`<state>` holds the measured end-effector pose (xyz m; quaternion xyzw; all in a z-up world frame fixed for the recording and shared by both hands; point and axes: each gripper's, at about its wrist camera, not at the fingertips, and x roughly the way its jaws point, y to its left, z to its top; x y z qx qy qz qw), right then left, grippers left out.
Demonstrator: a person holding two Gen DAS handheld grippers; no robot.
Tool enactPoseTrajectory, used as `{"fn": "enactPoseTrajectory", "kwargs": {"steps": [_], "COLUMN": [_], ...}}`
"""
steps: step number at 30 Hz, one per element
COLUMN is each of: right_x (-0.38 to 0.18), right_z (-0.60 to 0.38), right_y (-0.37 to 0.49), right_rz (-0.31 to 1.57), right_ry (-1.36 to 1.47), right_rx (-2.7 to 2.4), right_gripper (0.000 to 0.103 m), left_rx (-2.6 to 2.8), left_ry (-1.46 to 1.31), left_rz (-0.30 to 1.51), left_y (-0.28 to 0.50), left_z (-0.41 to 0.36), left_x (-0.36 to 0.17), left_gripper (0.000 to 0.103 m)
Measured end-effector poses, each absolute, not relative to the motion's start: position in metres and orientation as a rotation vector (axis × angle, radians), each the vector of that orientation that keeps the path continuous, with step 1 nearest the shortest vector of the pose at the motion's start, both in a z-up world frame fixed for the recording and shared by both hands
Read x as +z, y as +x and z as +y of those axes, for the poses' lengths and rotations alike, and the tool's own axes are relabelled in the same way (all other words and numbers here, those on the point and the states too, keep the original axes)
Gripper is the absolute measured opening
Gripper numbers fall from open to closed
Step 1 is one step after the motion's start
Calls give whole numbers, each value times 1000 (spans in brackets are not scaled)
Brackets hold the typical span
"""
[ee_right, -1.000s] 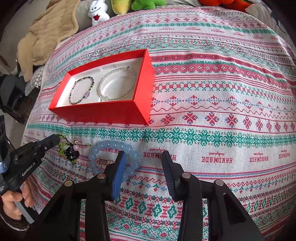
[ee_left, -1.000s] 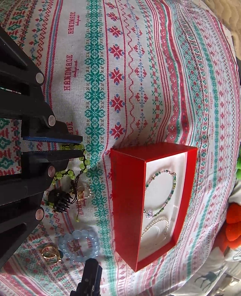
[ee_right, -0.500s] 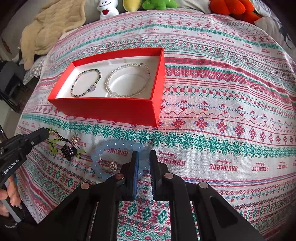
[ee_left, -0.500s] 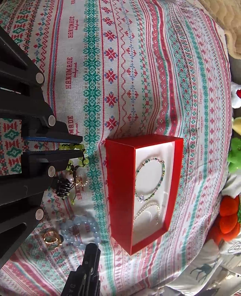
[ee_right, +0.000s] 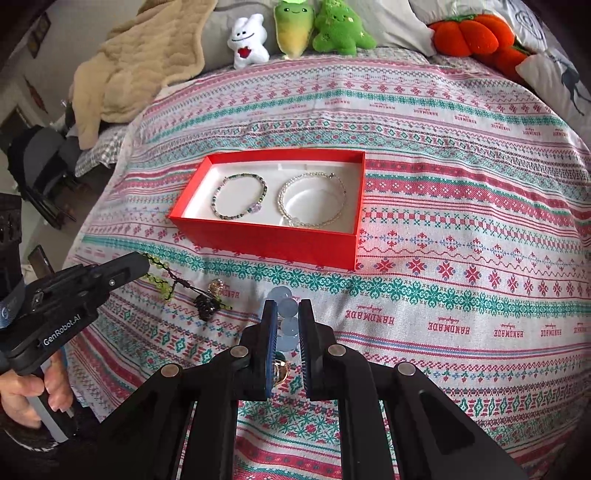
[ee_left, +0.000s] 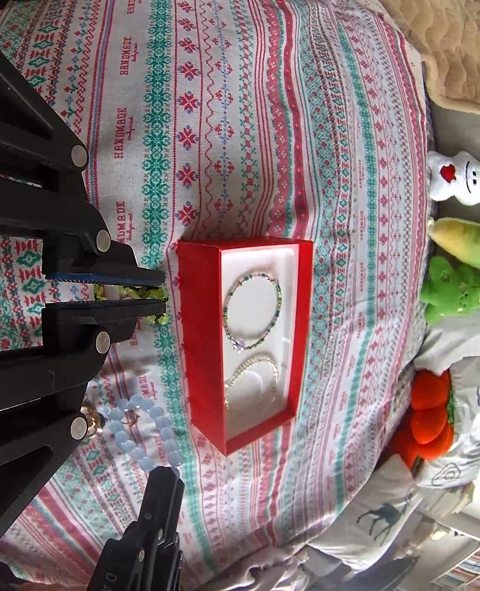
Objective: Organize jewelry
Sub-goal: 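Carry both bracelets into the red box and open both tools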
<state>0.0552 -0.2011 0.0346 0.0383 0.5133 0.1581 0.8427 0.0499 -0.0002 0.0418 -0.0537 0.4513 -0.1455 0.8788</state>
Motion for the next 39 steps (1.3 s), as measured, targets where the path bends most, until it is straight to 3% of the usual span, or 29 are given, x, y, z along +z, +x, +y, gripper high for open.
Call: {"fn": "enactPoseTrajectory", "kwargs": {"steps": [23, 39], "right_x": [112, 79], "right_z": [-193, -194], "right_y": [87, 132], "right_rz": [900, 959], "right_ry": [223, 269], "right_rx": [326, 304], "right_gripper": [12, 12], "left_rx": [-399, -248], "left_ry": [-249, -296], "left_rz": [832, 1029], "left_y": [94, 147], "left_z": [-35, -18], "left_x": [95, 17], "left_gripper": [2, 2]}}
